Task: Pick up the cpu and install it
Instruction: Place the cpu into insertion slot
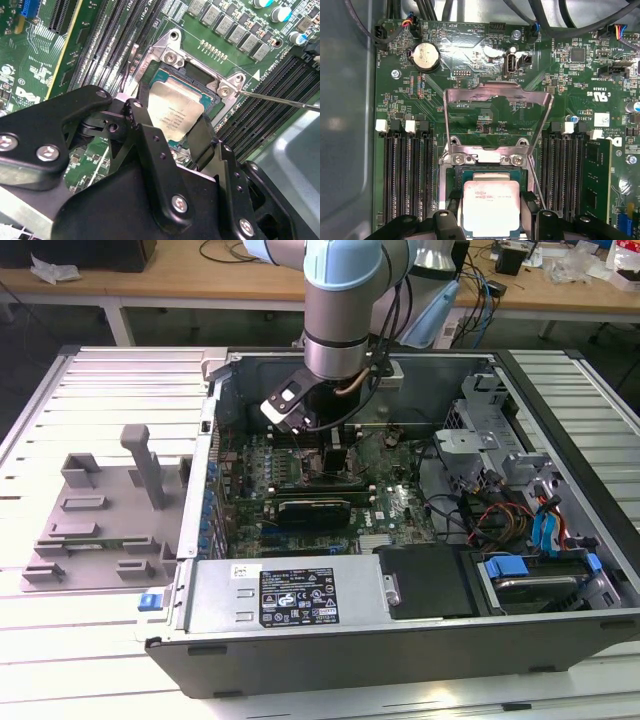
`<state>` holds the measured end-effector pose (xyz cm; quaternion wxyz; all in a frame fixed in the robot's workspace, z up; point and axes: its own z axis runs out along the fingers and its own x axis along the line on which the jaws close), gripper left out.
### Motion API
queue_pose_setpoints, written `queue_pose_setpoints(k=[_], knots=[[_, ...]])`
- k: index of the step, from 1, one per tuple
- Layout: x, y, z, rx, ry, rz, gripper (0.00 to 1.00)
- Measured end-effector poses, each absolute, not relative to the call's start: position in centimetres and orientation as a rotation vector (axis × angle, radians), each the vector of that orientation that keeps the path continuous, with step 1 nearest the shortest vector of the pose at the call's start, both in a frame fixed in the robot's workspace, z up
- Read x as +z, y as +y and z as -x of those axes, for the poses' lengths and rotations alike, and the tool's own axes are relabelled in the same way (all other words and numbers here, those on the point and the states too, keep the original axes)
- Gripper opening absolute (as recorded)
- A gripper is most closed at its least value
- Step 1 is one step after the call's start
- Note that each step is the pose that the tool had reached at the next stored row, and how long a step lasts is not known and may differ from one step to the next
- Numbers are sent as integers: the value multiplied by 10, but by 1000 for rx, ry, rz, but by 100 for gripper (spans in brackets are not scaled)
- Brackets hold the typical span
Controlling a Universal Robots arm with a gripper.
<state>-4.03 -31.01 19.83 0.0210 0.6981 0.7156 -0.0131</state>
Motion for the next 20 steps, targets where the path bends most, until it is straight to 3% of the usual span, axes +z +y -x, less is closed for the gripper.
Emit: queue_pose_setpoints(k=[16,18,20], knots=[[198,-310,40,-40,2230,-2152,55],[198,-310,40,-39,2230,-2152,62],[198,-310,40,-40,2230,-2152,62]])
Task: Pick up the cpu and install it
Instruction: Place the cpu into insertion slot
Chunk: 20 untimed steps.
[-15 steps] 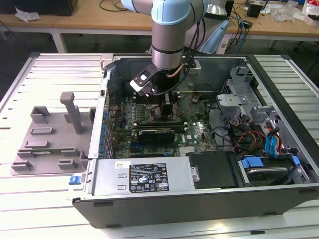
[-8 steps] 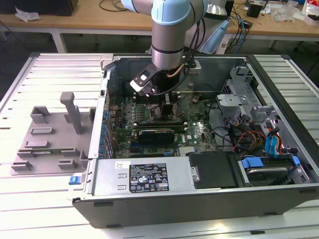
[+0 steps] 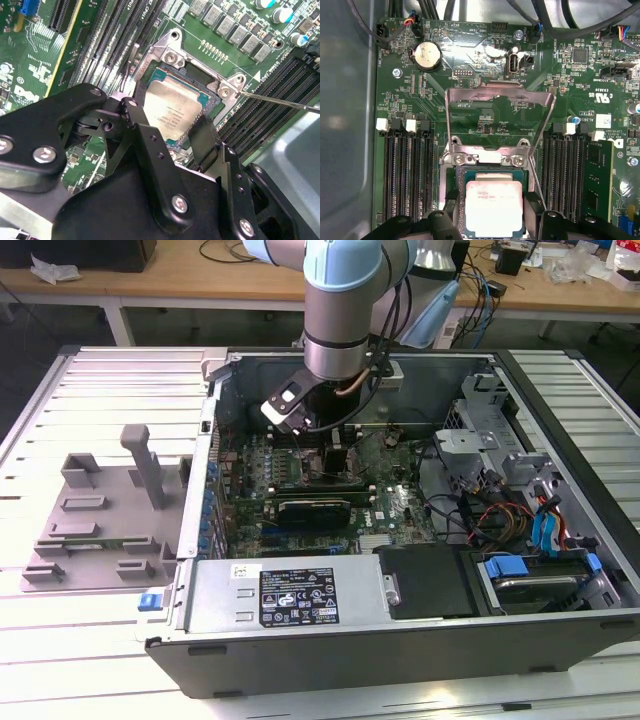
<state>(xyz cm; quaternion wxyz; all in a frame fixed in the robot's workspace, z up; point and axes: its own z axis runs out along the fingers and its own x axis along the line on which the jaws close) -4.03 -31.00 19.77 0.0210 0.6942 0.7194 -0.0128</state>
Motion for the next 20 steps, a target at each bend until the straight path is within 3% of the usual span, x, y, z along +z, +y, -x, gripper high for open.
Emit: queue_pose_setpoints(k=[20], knots=[[200,-310,40,-23,2239,-2158,62]])
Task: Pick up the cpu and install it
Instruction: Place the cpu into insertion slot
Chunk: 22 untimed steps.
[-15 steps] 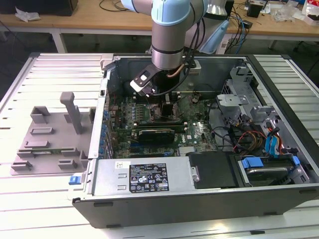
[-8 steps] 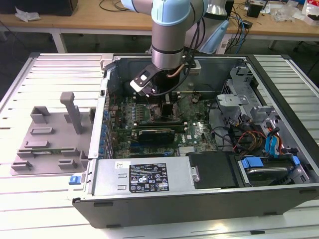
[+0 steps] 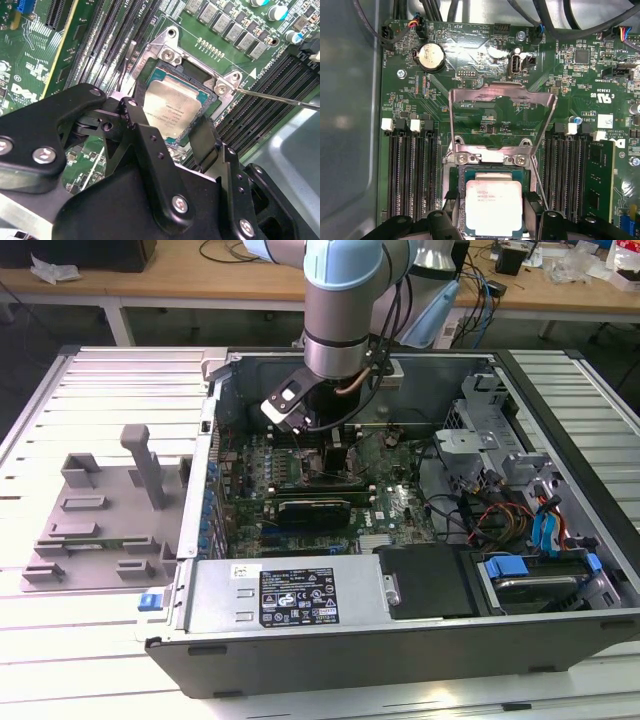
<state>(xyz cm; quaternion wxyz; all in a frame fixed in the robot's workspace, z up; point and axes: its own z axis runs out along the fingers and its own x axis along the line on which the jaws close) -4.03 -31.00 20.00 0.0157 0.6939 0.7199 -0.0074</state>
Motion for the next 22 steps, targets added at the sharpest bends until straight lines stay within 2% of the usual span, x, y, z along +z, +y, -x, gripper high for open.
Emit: queue_pose_setpoints(k=[22], knots=[[199,-311,40,-12,2244,-2163,62]])
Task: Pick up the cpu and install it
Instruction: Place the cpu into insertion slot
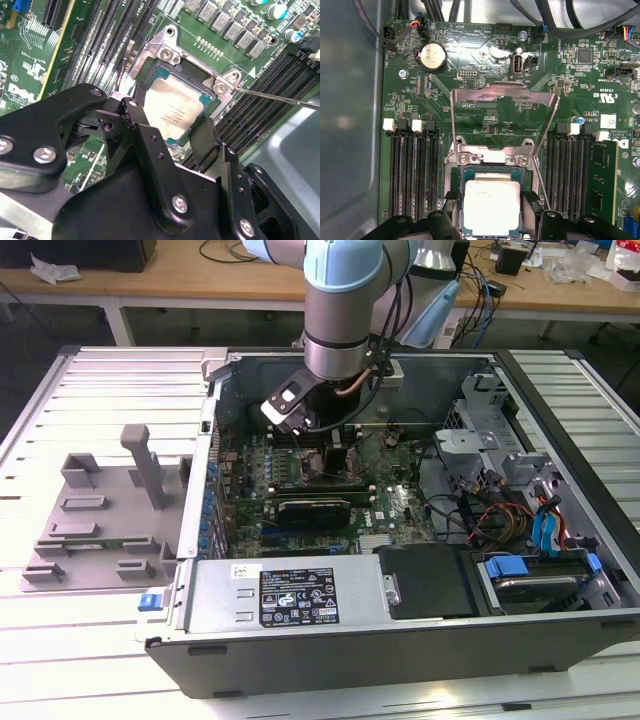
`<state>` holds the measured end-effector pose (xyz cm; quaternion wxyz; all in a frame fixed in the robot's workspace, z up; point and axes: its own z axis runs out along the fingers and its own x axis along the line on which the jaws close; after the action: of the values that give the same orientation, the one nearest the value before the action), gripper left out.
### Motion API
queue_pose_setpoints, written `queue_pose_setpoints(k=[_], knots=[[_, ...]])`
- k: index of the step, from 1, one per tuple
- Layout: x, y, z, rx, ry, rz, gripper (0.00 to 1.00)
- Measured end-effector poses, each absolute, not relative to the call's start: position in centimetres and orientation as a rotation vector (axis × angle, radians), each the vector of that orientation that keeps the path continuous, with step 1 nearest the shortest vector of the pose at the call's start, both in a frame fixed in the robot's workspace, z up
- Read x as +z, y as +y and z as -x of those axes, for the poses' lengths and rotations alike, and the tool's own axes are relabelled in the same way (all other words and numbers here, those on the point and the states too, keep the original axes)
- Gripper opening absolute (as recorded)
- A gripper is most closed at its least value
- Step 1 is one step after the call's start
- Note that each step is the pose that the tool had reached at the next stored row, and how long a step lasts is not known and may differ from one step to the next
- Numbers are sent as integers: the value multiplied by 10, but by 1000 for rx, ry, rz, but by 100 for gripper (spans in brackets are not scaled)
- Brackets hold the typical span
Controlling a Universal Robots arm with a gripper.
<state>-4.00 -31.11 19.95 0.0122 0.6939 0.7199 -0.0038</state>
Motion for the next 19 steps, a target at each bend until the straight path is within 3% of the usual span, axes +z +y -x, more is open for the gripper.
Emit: queue_pose_setpoints(k=[13,19], knots=[[210,-313,40,-11,2244,-2164,60],[210,-313,40,-11,2244,-2164,11]])
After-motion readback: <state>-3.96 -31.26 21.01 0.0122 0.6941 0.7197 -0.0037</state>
